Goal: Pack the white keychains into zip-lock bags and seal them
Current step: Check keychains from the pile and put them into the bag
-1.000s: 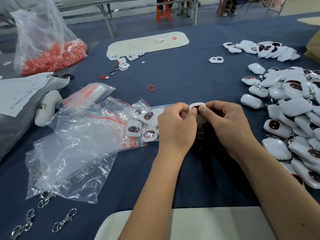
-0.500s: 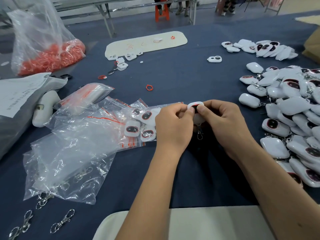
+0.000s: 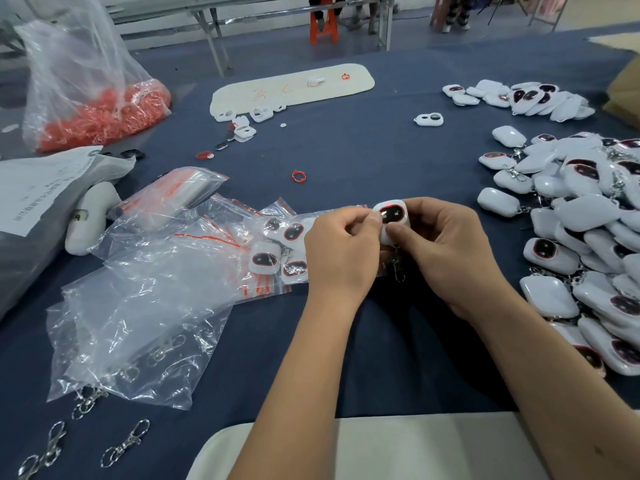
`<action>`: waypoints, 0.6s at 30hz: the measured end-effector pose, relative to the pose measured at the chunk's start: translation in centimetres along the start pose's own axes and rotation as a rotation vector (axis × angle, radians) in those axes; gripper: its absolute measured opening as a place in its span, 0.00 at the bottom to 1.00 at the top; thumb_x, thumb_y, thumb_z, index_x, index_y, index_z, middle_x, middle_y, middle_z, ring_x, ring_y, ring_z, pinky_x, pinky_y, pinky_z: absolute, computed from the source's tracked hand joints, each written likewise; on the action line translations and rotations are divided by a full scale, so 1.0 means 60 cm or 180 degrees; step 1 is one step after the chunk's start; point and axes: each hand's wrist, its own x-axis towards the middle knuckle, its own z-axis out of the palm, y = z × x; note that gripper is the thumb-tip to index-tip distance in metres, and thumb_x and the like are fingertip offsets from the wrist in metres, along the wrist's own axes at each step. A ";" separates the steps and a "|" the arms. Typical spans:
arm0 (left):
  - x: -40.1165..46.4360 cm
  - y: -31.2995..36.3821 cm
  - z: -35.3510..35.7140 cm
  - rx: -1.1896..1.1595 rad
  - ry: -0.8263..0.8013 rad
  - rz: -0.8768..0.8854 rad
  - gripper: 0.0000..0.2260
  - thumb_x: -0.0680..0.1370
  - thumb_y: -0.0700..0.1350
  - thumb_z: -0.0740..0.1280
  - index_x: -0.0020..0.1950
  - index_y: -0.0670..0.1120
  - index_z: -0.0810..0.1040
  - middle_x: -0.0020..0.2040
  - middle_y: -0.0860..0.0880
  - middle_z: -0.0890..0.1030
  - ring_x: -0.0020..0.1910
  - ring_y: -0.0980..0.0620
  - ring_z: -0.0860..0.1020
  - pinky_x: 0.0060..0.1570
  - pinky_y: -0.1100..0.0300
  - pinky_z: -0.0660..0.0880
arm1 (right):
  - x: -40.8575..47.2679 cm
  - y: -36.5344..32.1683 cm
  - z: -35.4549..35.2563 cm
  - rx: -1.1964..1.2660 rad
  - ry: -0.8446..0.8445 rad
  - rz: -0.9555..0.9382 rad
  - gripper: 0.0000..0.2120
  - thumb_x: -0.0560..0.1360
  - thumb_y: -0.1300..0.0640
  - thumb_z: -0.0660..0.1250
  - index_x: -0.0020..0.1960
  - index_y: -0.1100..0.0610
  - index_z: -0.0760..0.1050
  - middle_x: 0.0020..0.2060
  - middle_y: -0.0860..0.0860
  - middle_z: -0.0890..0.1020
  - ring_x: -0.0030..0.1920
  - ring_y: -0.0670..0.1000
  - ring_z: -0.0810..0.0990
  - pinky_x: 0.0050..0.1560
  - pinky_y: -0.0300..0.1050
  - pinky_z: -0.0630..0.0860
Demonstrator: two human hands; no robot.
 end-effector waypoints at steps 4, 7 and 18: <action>0.002 -0.003 -0.002 0.0677 0.0638 0.0235 0.12 0.80 0.45 0.66 0.39 0.40 0.78 0.34 0.46 0.80 0.38 0.45 0.80 0.42 0.49 0.78 | 0.002 0.002 0.003 0.0104 0.0297 0.0001 0.05 0.81 0.57 0.72 0.55 0.50 0.85 0.44 0.45 0.89 0.42 0.42 0.86 0.44 0.34 0.80; -0.003 -0.003 -0.010 0.1185 0.0922 0.0318 0.05 0.76 0.42 0.69 0.41 0.45 0.77 0.34 0.54 0.77 0.39 0.50 0.77 0.40 0.55 0.72 | 0.005 0.004 0.002 0.0189 0.0512 -0.0039 0.05 0.80 0.59 0.73 0.54 0.51 0.85 0.44 0.46 0.89 0.41 0.42 0.85 0.44 0.35 0.80; -0.006 -0.002 -0.014 0.1956 0.0775 0.0419 0.04 0.73 0.42 0.68 0.38 0.45 0.77 0.34 0.51 0.79 0.37 0.50 0.77 0.34 0.59 0.70 | 0.011 0.001 -0.002 0.1060 0.0893 0.0595 0.05 0.85 0.58 0.65 0.55 0.61 0.72 0.36 0.57 0.87 0.34 0.55 0.86 0.35 0.42 0.82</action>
